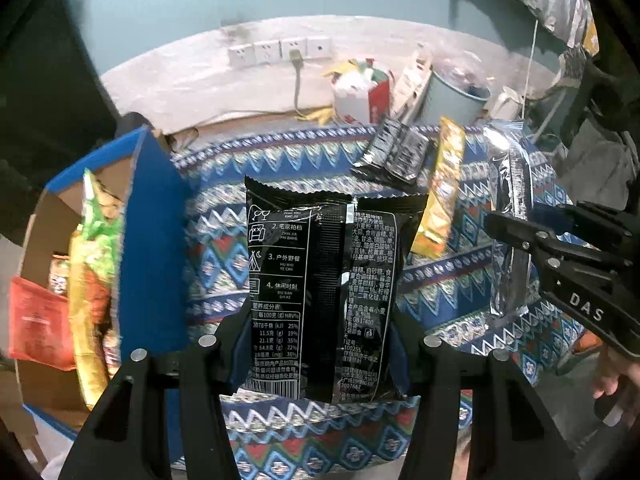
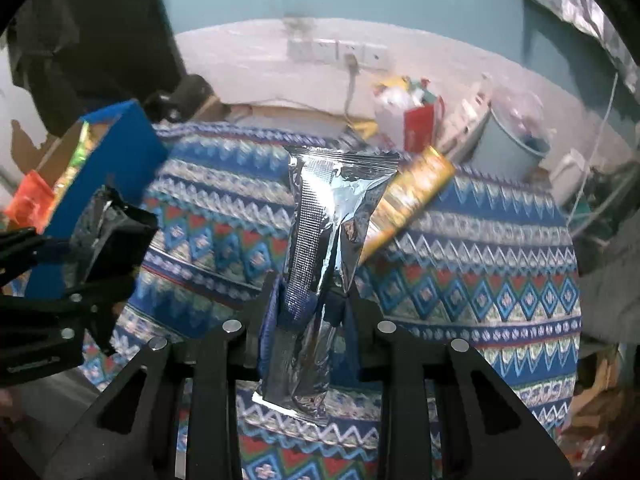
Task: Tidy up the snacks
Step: 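Lift both held snacks and carry them over the cardboard box, then open the left tool then the right tool to drop snacks into the box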
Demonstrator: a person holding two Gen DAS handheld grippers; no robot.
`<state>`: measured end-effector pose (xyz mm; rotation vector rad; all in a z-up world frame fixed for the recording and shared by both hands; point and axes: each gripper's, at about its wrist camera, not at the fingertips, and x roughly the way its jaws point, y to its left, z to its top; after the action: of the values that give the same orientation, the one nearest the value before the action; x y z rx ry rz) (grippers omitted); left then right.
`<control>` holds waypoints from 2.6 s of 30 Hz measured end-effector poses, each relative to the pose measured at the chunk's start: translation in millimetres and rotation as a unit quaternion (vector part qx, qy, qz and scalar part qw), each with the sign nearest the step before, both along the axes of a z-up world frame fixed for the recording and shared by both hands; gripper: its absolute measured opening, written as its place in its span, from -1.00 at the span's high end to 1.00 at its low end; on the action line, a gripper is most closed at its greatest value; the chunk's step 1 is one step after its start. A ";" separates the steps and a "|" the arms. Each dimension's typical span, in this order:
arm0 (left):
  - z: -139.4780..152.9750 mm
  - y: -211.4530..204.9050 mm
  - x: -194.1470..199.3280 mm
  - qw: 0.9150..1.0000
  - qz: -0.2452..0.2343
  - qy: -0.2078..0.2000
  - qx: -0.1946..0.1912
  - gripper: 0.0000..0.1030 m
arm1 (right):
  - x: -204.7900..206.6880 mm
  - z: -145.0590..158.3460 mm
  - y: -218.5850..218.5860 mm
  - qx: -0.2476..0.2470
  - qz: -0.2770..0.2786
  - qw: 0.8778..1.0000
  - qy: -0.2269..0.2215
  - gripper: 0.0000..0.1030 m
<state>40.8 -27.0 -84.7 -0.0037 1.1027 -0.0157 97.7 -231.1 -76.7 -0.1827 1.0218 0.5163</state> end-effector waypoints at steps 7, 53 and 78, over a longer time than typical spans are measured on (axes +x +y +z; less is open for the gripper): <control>17.6 28.6 -5.9 0.999 0.028 -0.023 0.002 -0.10 | -0.8 16.5 33.4 0.022 0.026 0.999 -0.011 0.48; 24.7 207.9 -67.7 0.977 0.212 -0.036 -0.009 -0.46 | -30.4 59.4 233.7 0.078 0.177 0.981 -0.012 0.48; 32.1 264.9 -93.2 0.959 0.275 -0.052 -0.047 -0.46 | -28.2 45.1 318.8 0.104 0.211 0.971 0.046 0.25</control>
<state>-52.5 237.8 -52.6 -0.3915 0.9647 0.4272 69.5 87.7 -31.6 -0.1910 1.0145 1.0234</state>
